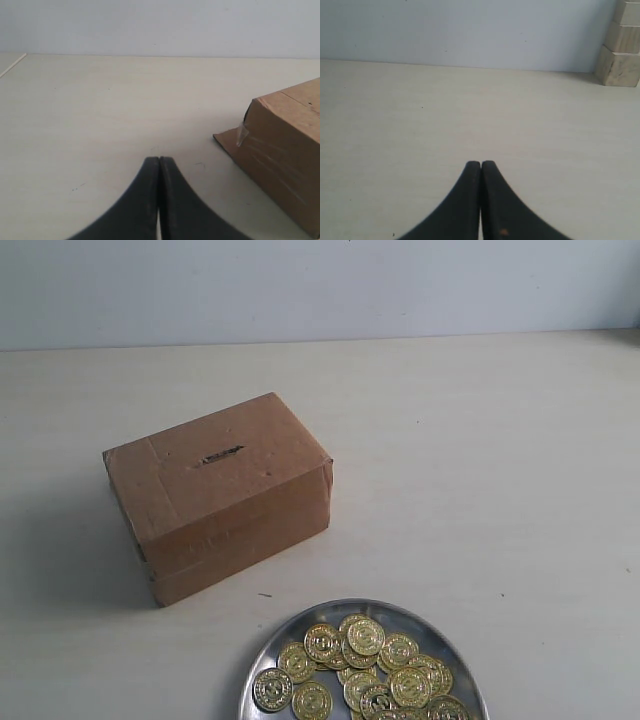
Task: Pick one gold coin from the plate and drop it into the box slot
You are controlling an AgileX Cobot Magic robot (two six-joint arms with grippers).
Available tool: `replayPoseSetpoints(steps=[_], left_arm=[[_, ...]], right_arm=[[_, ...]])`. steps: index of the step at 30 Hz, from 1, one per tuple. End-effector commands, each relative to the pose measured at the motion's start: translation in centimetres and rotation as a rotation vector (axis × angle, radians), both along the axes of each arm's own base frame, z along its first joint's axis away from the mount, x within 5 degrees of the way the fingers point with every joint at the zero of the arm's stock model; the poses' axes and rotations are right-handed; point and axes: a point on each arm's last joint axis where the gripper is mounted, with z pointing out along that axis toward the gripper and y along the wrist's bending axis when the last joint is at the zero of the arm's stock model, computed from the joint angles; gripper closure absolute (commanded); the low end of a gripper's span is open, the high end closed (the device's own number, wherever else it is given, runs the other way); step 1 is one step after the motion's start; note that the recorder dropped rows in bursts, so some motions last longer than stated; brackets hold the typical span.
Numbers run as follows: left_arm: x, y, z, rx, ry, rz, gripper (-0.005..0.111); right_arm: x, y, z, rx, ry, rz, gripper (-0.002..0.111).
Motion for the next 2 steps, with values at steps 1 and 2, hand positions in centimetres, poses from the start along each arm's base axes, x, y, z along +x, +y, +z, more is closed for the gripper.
replayPoseSetpoints(steps=[1, 2], left_arm=[[-0.02, -0.04, -0.03, -0.015, -0.006, -0.001, 0.107], [-0.02, -0.04, -0.03, -0.015, -0.006, -0.001, 0.107]], right_arm=[[-0.02, 0.0, 0.0, -0.005, -0.007, 0.001, 0.108], [-0.02, 0.0, 0.0, -0.005, -0.007, 0.001, 0.108]])
